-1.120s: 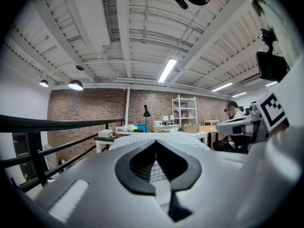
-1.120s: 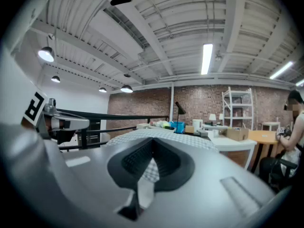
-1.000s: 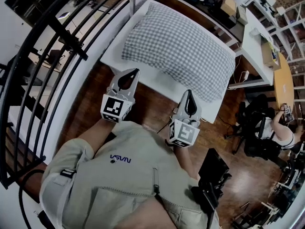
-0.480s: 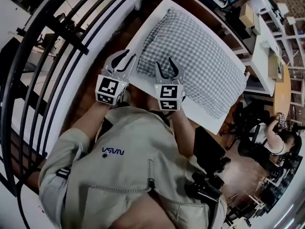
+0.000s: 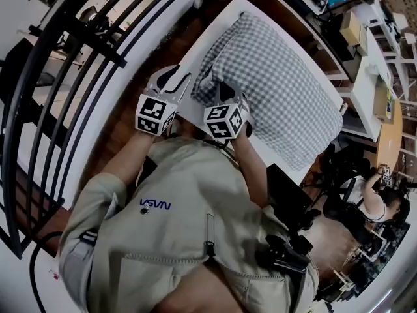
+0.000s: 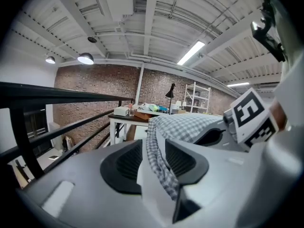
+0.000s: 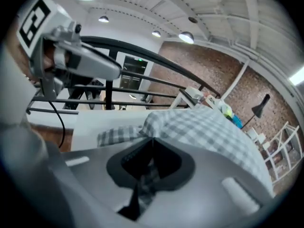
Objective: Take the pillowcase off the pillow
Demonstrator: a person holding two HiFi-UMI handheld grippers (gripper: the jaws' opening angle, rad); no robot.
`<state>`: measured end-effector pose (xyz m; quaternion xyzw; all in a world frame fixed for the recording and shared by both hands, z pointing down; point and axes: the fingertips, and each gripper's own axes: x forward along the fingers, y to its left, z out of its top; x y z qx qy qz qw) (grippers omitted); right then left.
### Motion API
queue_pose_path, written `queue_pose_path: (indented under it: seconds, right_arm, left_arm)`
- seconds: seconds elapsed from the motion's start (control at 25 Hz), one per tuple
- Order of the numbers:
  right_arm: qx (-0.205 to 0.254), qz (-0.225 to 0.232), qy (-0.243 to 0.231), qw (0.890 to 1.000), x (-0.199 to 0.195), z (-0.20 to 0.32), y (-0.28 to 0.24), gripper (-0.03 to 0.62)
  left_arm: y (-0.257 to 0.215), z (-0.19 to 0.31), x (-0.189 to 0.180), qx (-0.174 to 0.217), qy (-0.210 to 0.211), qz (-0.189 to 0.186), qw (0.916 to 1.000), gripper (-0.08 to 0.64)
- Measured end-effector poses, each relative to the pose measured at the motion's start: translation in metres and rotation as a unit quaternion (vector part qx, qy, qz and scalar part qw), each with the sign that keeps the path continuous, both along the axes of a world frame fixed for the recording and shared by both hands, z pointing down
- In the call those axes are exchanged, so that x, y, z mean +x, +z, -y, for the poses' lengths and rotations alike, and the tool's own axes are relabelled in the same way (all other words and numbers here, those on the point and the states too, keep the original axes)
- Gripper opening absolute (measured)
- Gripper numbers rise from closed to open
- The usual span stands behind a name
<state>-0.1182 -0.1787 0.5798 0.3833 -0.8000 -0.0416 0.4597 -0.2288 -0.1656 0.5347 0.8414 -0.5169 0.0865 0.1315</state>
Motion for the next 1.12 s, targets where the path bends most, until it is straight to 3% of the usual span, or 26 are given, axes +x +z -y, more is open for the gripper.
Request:
queue_pose_path:
  seconds: [0.16,0.4,0.48,0.64,0.76,0.84,0.96,1.0,1.12]
  right_arm:
    - [0.018,0.055,0.02,0.998,0.014,-0.016,-0.034,0.015]
    - [0.025,0.089,0.046,0.995,0.037,-0.026,-0.048,0.006]
    - [0.024,0.089,0.052,0.994,0.043,-0.027,-0.047,0.006]
    - [0.011,0.094,0.052,0.994,0.048,-0.036,-0.044,0.006]
    - [-0.006,0.097,0.052,0.994,0.048,-0.044,-0.037,0.006]
    - [-0.012,0.101,0.056,0.993,0.048,-0.046,-0.034,0.006]
    - [-0.028,0.116,0.074,0.99,0.049,-0.044,-0.028,0.008]
    - [-0.04,0.128,0.081,0.988,0.047,-0.045,-0.025,0.025]
    - [-0.09,0.16,0.084,0.979,0.034,-0.054,-0.008,0.23]
  left_arm:
    - [0.016,0.004,0.041,-0.029,0.085,-0.02,0.9958,0.129]
    - [0.043,-0.018,0.097,-0.076,0.214,-0.003,0.9738,0.184]
    - [0.048,-0.02,0.101,-0.081,0.224,0.006,0.9712,0.186]
    - [0.045,-0.007,0.084,-0.081,0.182,-0.015,0.9799,0.186]
    - [0.053,0.002,0.075,-0.094,0.166,-0.018,0.9814,0.184]
    - [0.06,0.005,0.076,-0.109,0.17,-0.024,0.9791,0.186]
    - [0.074,-0.004,0.094,-0.142,0.215,-0.023,0.966,0.212]
    - [0.078,-0.008,0.102,-0.151,0.232,-0.017,0.9609,0.212]
    - [0.087,-0.015,0.118,-0.164,0.253,0.001,0.9535,0.207]
